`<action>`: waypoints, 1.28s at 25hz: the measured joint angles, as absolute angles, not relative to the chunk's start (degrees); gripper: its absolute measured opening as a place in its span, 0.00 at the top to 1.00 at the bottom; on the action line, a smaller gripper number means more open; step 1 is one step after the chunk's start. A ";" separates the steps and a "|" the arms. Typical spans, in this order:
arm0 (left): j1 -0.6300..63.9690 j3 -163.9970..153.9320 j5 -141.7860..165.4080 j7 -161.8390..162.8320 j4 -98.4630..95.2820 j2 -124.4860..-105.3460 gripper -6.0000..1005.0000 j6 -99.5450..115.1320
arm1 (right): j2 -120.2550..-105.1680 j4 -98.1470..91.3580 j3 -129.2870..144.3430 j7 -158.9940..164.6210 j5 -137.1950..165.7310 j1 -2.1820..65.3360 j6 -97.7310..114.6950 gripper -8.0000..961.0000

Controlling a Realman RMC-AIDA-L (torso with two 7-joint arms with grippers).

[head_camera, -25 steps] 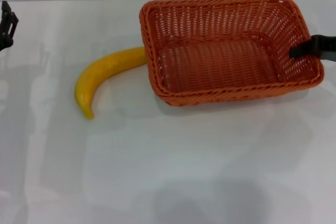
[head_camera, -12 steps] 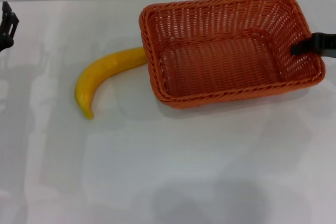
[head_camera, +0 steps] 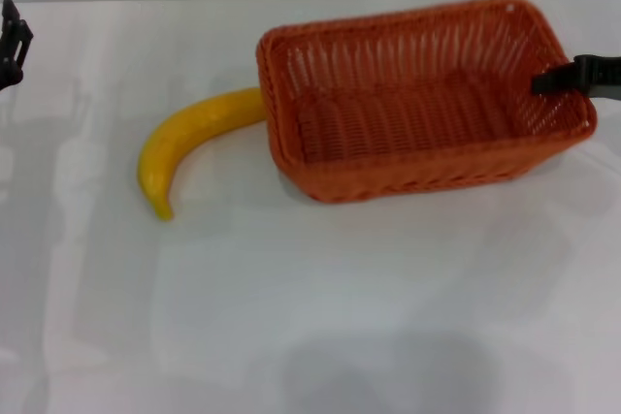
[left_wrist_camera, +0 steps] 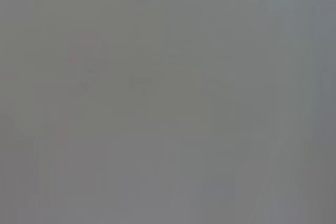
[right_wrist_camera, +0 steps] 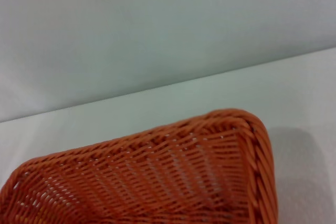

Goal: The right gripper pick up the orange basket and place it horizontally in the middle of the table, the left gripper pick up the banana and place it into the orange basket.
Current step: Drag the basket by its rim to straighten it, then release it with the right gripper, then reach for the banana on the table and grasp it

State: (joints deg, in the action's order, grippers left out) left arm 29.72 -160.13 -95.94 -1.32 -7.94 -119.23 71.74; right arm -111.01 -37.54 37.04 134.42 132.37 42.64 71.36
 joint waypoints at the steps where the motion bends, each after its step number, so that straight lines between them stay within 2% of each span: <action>1: 29.68 -160.13 -95.95 -1.32 -7.93 -119.24 0.15 71.74 | -111.16 -37.73 36.98 134.04 132.10 42.62 71.35 0.77; 6: 29.64 -160.13 -95.98 -1.32 -7.91 -119.22 0.15 71.67 | -111.39 -38.03 37.02 132.02 128.96 42.03 71.33 0.70; 10: 29.60 -160.04 -96.25 -1.26 -7.91 -119.20 0.15 71.64 | -111.92 -38.93 36.68 128.89 127.99 41.66 71.22 0.52; 16: 29.30 -159.88 -97.75 -1.01 -7.91 -119.18 0.15 71.79 | -114.86 -45.06 36.75 114.94 116.72 36.64 68.51 0.27; 22: 28.71 -159.23 -98.14 -0.79 -7.91 -119.21 0.15 72.13 | -114.85 -46.58 36.73 101.81 102.28 32.73 69.11 0.12; 27: 27.98 -157.88 -98.57 2.01 -7.91 -119.26 0.15 72.95 | -115.34 -43.05 37.16 77.31 80.40 29.20 76.48 0.12; 32: 27.34 -156.13 -98.68 13.12 -7.95 -119.21 0.15 76.95 | -115.04 -35.91 36.85 62.20 61.51 25.17 87.54 0.12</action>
State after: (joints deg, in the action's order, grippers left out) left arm 27.33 -156.13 -98.68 13.12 -7.95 -119.21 76.95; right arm -115.04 -35.91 36.85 62.20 61.51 25.17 87.54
